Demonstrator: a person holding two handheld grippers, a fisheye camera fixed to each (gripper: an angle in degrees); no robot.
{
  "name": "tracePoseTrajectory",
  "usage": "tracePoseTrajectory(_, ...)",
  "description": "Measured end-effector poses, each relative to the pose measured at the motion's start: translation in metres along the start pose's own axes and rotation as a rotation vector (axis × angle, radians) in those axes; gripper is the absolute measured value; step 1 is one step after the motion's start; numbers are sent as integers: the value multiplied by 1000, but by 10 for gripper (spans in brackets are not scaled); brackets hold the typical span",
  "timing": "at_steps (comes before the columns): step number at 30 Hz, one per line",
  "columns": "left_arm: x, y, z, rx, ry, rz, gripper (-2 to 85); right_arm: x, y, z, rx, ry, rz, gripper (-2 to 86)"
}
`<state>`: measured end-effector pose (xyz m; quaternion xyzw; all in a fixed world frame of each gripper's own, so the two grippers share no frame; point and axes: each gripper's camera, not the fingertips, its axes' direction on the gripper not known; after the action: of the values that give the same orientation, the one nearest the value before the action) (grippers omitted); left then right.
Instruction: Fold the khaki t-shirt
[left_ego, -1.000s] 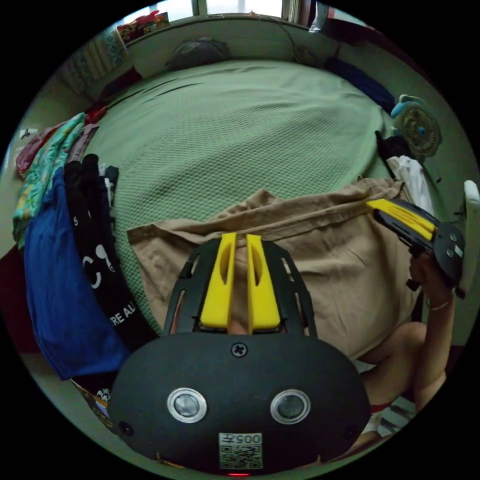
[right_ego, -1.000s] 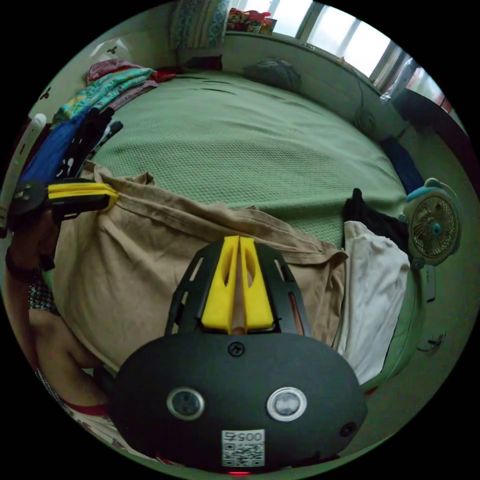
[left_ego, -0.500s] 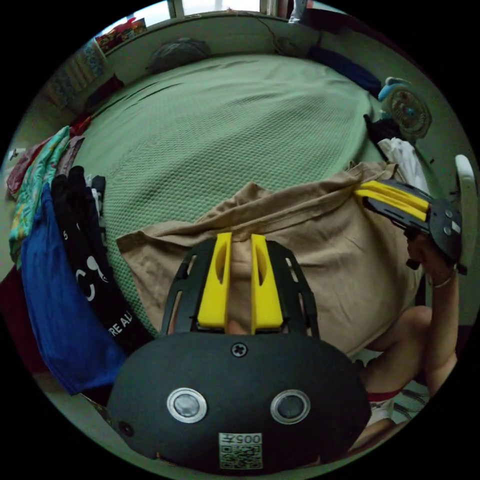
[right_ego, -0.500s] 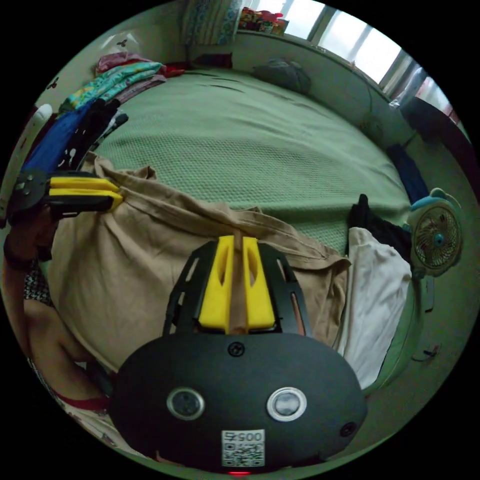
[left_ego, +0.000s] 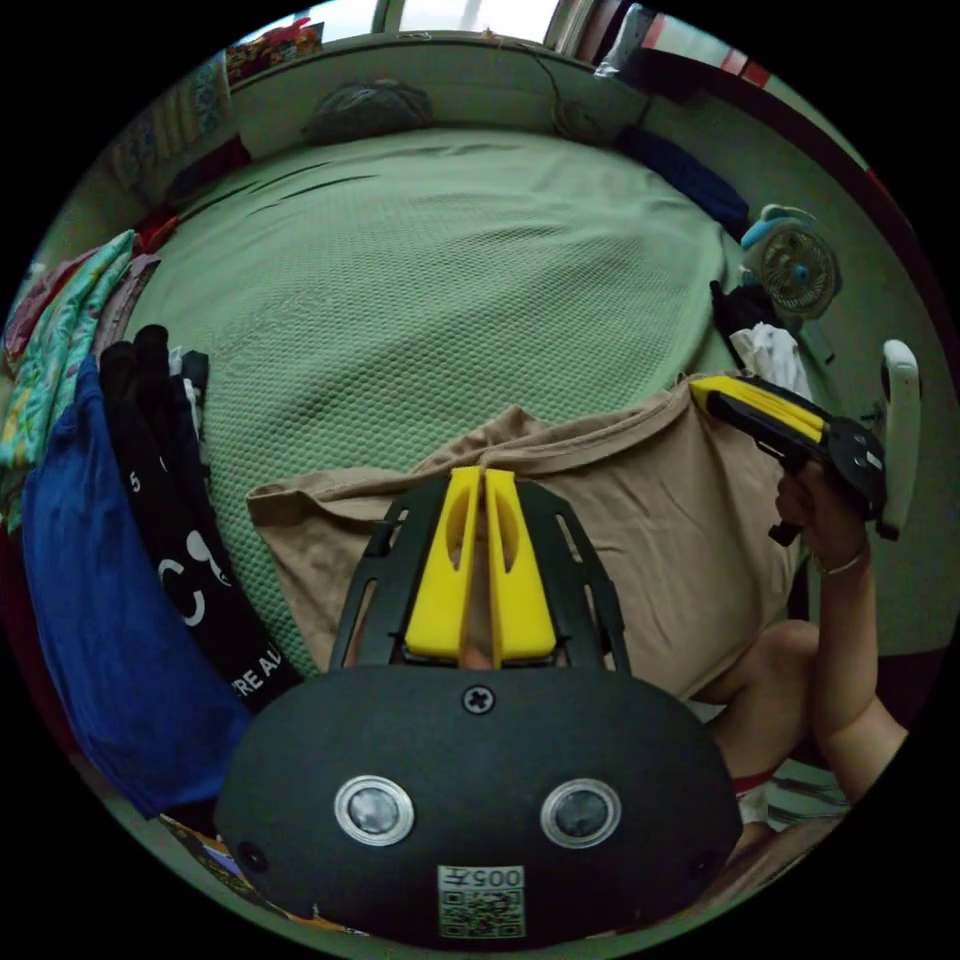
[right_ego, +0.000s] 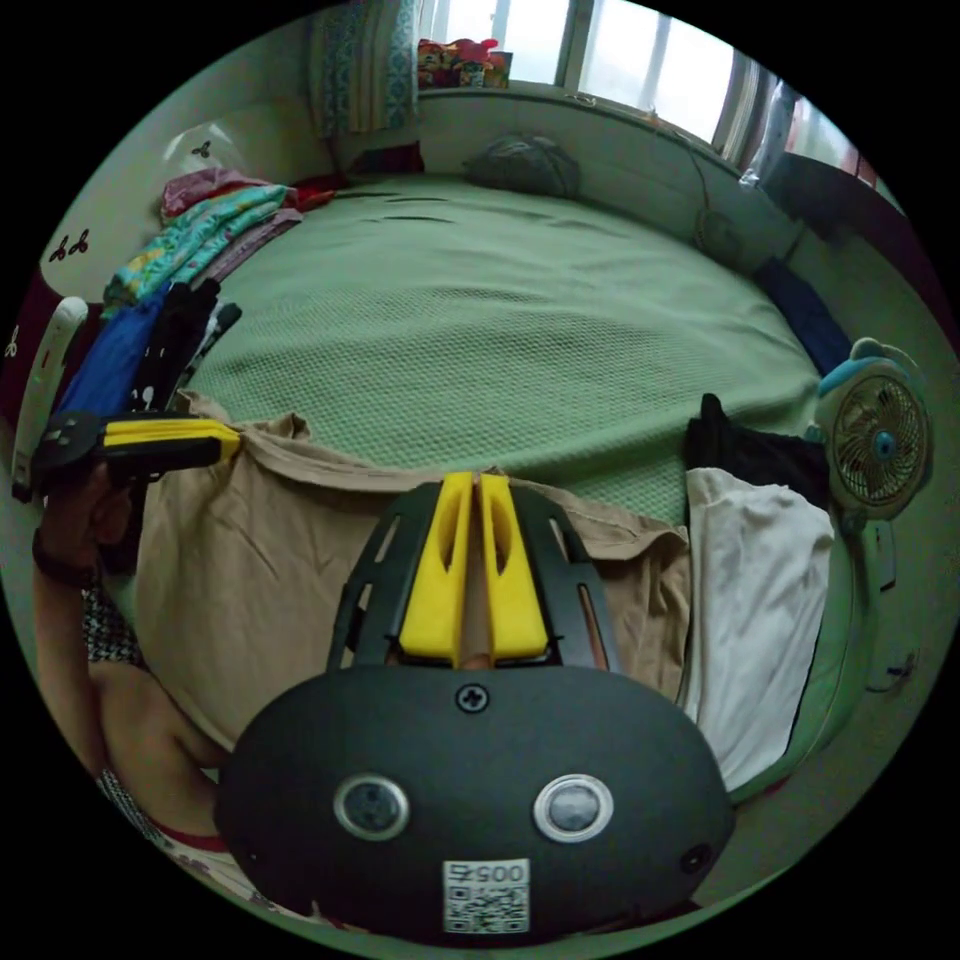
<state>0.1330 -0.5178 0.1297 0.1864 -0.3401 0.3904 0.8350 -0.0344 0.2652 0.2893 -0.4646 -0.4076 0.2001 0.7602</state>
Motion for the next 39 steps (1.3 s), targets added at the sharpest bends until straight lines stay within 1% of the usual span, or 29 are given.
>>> tracePoseTrajectory(4, -6, 2, -2, 17, 20, -57, 0, 15, 2, 1, 7, 49, 113, -10)
tracePoseTrajectory(6, -7, 5, -4, 41, -9, -93, -3, 20, 4, 1, -9, 21, 129, -10)
tracePoseTrajectory(8, -6, 8, -7, 56, -45, -116, -4, 21, 7, -4, -5, -12, 116, -9)
tracePoseTrajectory(10, -2, 12, -12, 61, -47, -107, -4, 16, 13, -16, 21, -36, 41, -9)
tracePoseTrajectory(13, 8, 19, -19, 77, -54, -95, -5, 11, 23, -28, 20, -13, -28, -9)
tracePoseTrajectory(16, 23, 27, -22, 58, -37, -56, -4, 15, 34, -36, -8, -23, -38, -9)
tracePoseTrajectory(20, 59, 39, -21, 24, 38, 81, -3, 22, 48, -32, -105, -6, -26, -9)
tracePoseTrajectory(23, 83, 42, -11, -10, -26, 106, -2, 28, 58, -25, -150, 60, -17, -9)
tracePoseTrajectory(25, 89, 41, -6, -26, -48, 73, -2, 40, 62, -25, -150, 101, 22, -9)
tracePoseTrajectory(28, 95, 42, -4, -20, -91, 16, -2, 60, 68, -26, -152, 81, 91, -9)
tracePoseTrajectory(31, 99, 47, -9, 5, -70, -35, -2, 77, 77, -28, -129, 114, 136, -9)
tracePoseTrajectory(33, 102, 52, -15, 43, -127, -79, -2, 86, 82, -32, -111, 102, 151, -10)
tracePoseTrajectory(39, 129, 62, -14, 41, -156, -80, -2, 107, 105, -44, -104, 63, 150, -10)
